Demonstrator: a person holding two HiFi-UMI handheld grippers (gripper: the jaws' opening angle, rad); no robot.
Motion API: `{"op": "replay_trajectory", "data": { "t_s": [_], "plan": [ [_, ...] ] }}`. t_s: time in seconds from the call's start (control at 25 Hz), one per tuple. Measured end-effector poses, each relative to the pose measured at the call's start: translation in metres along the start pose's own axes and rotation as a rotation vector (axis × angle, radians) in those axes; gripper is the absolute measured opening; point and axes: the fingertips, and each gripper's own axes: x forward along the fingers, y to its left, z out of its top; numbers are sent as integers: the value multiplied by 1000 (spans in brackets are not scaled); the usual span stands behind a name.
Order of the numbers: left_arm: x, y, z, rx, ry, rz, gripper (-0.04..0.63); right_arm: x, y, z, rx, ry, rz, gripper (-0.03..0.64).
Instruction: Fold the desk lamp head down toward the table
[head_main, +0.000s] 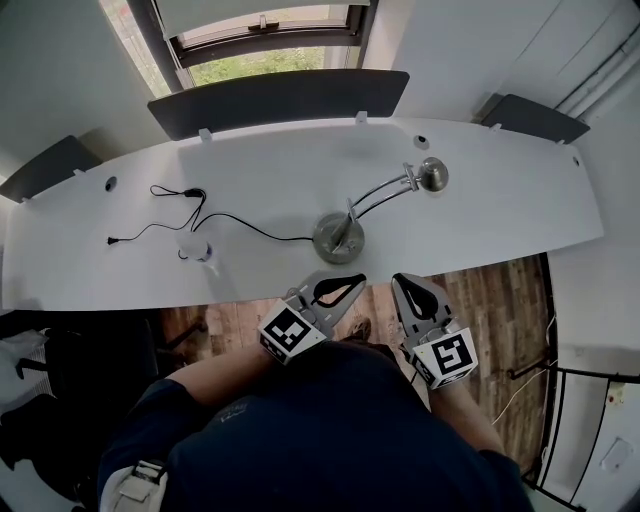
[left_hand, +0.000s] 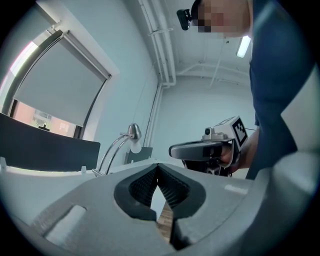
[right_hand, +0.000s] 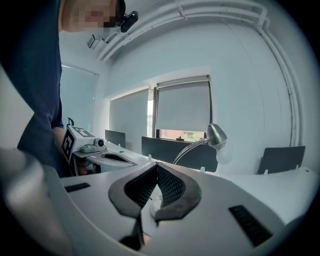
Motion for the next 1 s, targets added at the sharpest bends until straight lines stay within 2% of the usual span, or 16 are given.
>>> {"op": "replay_trajectory", "data": {
  "t_s": [0.28, 0.4, 0.64, 0.84, 1.0],
  "plan": [
    [19, 24, 9, -18, 6, 72, 6, 14, -32, 9, -49, -10, 40, 9],
    [22, 39, 0, -1, 21, 139, 6, 18, -42, 15, -72, -10, 56, 11],
    [25, 65, -14, -1, 47, 235, 8, 30, -59, 24, -207, 26, 68, 11],
    [29, 79, -27, 21, 59, 262, 8, 39, -67, 26, -297, 46, 63, 11],
    [31, 90, -44, -4, 92, 287, 8, 45, -74, 27, -329, 60, 41, 11]
  ]
}}
